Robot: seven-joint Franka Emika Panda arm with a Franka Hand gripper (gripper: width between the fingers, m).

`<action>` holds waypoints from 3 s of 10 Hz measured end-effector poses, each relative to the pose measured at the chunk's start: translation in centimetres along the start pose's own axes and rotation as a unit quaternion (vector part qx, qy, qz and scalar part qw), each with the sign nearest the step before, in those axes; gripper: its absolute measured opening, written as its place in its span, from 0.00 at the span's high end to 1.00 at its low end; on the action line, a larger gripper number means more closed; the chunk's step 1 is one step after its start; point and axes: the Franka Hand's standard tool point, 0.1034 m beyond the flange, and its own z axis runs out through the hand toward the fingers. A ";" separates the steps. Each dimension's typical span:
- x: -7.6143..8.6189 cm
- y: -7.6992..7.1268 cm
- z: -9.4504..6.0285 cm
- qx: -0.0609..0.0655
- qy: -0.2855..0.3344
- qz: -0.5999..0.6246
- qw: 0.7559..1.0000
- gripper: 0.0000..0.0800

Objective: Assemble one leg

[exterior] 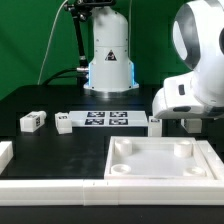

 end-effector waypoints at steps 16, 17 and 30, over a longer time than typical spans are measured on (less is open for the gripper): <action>-0.7 1.0 1.6 -0.001 -0.013 -0.033 0.999 0.64; -1.4 1.3 0.6 -0.001 -0.018 -0.034 0.999 0.64; -3.3 4.5 -10.0 0.013 0.326 -0.052 0.944 0.64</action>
Offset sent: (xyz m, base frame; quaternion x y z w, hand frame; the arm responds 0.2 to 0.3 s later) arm -0.0195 -0.0095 -0.0123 -0.0065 -0.0061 0.0143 0.9999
